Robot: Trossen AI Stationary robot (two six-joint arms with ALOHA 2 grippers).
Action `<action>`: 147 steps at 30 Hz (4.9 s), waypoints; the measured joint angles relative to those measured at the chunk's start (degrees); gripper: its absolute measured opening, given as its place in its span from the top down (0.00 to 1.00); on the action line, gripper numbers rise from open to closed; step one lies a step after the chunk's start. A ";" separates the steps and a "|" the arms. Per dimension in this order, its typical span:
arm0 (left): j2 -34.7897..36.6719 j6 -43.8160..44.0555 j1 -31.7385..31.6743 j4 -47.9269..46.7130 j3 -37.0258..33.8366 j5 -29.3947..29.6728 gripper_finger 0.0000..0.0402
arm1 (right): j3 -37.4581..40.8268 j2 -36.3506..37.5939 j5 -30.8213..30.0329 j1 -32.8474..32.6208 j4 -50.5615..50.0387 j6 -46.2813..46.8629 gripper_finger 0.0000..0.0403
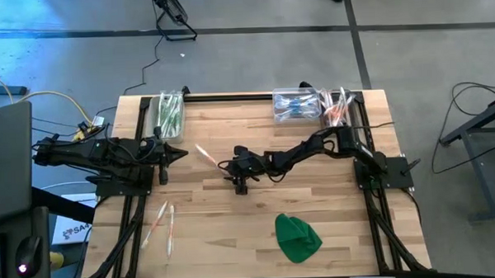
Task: Pick & Place Toothbrushes
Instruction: Put the orange toothbrush into the black bin
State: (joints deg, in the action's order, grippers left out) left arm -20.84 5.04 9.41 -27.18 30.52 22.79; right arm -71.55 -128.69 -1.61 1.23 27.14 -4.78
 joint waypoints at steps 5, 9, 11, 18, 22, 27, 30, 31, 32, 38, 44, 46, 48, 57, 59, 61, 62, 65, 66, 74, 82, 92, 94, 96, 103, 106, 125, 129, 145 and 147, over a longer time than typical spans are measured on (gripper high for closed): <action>0.00 0.00 -0.02 0.00 0.00 0.01 1.00 | -0.07 -0.31 -4.68 0.04 0.76 -1.55 0.58; 0.00 0.00 -0.02 -0.01 0.00 0.00 1.00 | -0.07 -0.32 -6.41 0.27 0.65 -2.98 0.64; 0.00 0.00 -0.02 0.00 0.00 0.02 1.00 | -0.07 -0.32 -6.13 0.42 0.07 -2.60 0.70; 0.00 0.00 -0.02 -0.01 0.00 0.00 1.00 | -0.17 -0.32 -6.45 0.37 -0.45 -2.61 0.92; 0.00 0.00 -0.02 -0.02 0.00 0.00 1.00 | -0.22 -0.30 -6.34 0.37 -0.38 -2.62 0.98; 0.00 0.00 -0.02 -0.02 0.00 0.00 1.00 | -0.17 0.35 -6.53 0.26 -1.28 -2.49 0.99; 0.00 0.00 -0.02 -0.04 0.00 0.00 1.00 | -0.11 1.76 -8.61 0.17 -3.26 -2.49 0.99; 0.00 0.00 -0.02 -0.04 0.00 0.00 1.00 | -0.09 2.51 -9.45 0.17 -4.11 -2.49 0.99; 0.00 0.00 -0.02 -0.07 0.00 0.00 1.00 | -0.09 3.37 -10.23 0.17 -5.20 -2.51 0.99; 0.00 0.02 -0.02 -0.09 0.00 -0.02 1.00 | -0.09 8.79 -14.13 0.25 -11.22 -2.53 0.99; 0.00 1.57 -0.02 -0.04 0.00 -0.04 1.00 | -0.06 15.82 -19.83 0.31 -19.49 -2.05 0.99; 0.00 2.49 -0.02 0.00 0.00 -0.04 1.00 | -0.03 17.88 -22.20 0.31 -21.79 -0.50 0.99; 0.00 3.18 -0.02 -0.02 0.00 -0.04 1.00 | -0.04 20.62 -24.86 0.28 -26.49 2.20 0.99; -0.02 7.34 -0.02 -0.55 0.02 -0.02 1.00 | -0.04 30.20 -44.27 -2.43 -53.33 18.53 0.99; -0.02 7.34 -0.02 -1.06 0.02 -0.04 1.00 | -0.15 32.78 -45.61 -2.75 -62.32 26.41 0.99; -0.02 7.43 -0.02 -1.39 0.02 -0.02 1.00 | -0.07 34.32 -46.55 -3.02 -72.66 34.52 0.99; -0.02 7.45 -0.02 -1.66 0.02 -0.02 1.00 | -0.07 35.47 -46.93 -3.37 -77.37 39.14 0.99; -0.02 7.45 -0.02 -1.84 0.02 -0.04 1.00 | -0.07 38.25 -46.44 -4.86 -92.96 52.95 0.99; -0.02 7.45 -0.02 -1.84 0.02 -0.03 1.00 | -0.09 38.97 -46.42 -5.57 -97.21 57.01 0.99; -0.03 7.34 0.00 -2.02 0.02 -0.02 1.00 | 0.14 46.11 -39.01 -9.22 -115.81 75.29 0.99; -0.04 7.30 -0.01 -2.98 0.02 0.00 1.00 | 0.15 50.68 -35.87 -7.44 -117.06 77.78 0.99; -0.04 7.30 -0.02 -2.99 0.02 0.31 1.00 | 0.15 51.20 -33.00 1.95 -117.14 72.24 0.99; -0.04 7.30 -0.01 -2.99 0.02 0.33 1.00 | 0.15 51.16 -33.54 4.74 -117.11 70.63 0.99; -0.04 7.30 0.00 -2.99 0.02 0.33 1.00 | 0.15 51.16 -33.56 7.87 -117.14 68.98 0.99; -0.04 7.30 -0.01 -2.99 0.02 0.35 1.00 | 0.15 51.16 -33.52 18.41 -116.16 61.86 0.99; -0.04 7.30 -0.01 -2.99 0.02 0.35 1.00 | 0.15 51.16 -32.33 21.58 -113.19 57.28 0.99; -0.04 7.32 0.00 -2.99 0.02 0.42 1.00 | 17.22 51.13 -29.42 31.14 -96.33 48.02 0.99; -0.04 7.31 -0.01 -2.99 0.02 0.42 1.00 | 18.14 51.13 -29.37 31.15 -94.75 47.42 0.99; -0.04 7.31 0.00 -2.99 0.02 0.42 1.00 | 18.14 51.13 -31.75 31.01 -89.43 41.97 0.76; -0.04 7.30 0.00 -2.98 0.02 0.42 1.00 | 18.14 51.13 -32.77 31.01 -89.97 41.97 0.71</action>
State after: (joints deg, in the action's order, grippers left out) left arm -20.88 12.34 9.41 -30.16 30.55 23.21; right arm -53.41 -77.56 -34.38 32.25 -62.83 37.19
